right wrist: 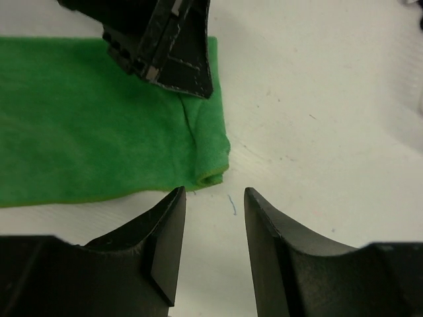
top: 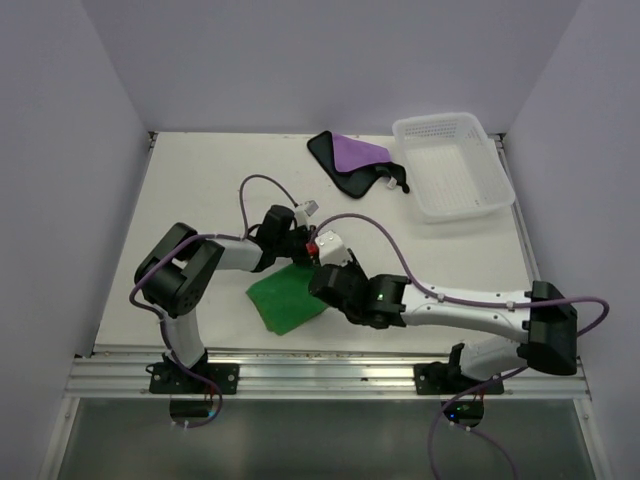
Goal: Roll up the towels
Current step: Roll the towel
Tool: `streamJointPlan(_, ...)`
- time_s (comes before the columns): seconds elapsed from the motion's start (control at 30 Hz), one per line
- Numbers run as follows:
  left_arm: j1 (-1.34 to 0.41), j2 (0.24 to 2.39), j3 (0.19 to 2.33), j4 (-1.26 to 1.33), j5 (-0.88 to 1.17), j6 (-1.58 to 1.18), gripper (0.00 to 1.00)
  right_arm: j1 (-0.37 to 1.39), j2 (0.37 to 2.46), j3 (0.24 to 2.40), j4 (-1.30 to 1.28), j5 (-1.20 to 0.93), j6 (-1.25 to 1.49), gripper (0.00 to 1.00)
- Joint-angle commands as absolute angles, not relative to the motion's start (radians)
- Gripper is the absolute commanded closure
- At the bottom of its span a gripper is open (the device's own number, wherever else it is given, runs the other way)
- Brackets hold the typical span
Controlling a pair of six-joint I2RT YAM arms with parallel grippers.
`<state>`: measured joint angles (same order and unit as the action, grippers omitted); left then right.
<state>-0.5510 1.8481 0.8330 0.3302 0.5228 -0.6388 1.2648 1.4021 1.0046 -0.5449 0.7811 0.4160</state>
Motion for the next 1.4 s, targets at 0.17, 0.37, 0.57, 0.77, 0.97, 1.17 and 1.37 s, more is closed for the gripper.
streamJointPlan(0.17, -0.538, 1.845, 0.781, 0.273, 0.483, -0.634, 0.92, 0.878, 1.295, 0.908, -0.246, 0.184, 0.575, 0.55)
streamJointPlan(0.37, -0.538, 1.829, 0.799, 0.247, 0.485, -0.617, 0.92, 0.682, 1.376, 0.885, -0.171, -0.104, 0.681, 0.54)
streamJointPlan(0.57, -0.537, 1.829, 0.804, 0.244, 0.486, -0.612, 0.92, 0.626, 1.494, 0.876, -0.146, -0.201, 0.698, 0.53)
streamJointPlan(0.77, -0.537, 1.839, 0.805, 0.247, 0.491, -0.609, 0.92, 0.621, 1.578, 0.870, -0.107, -0.219, 0.696, 0.53)
streamJointPlan(0.97, -0.534, 1.836, 0.805, 0.244, 0.494, -0.606, 0.92, 0.620, 1.654, 0.853, -0.104, -0.229, 0.687, 0.54)
streamJointPlan(1.17, -0.526, 1.835, 0.799, 0.239, 0.491, -0.601, 0.92, 0.618, 1.657, 0.808, -0.075, -0.244, 0.664, 0.65)
streamJointPlan(1.37, -0.512, 1.830, 0.810, 0.233, 0.500, -0.603, 0.92, 0.621, 1.632, 0.758, -0.023, -0.285, 0.566, 0.85)
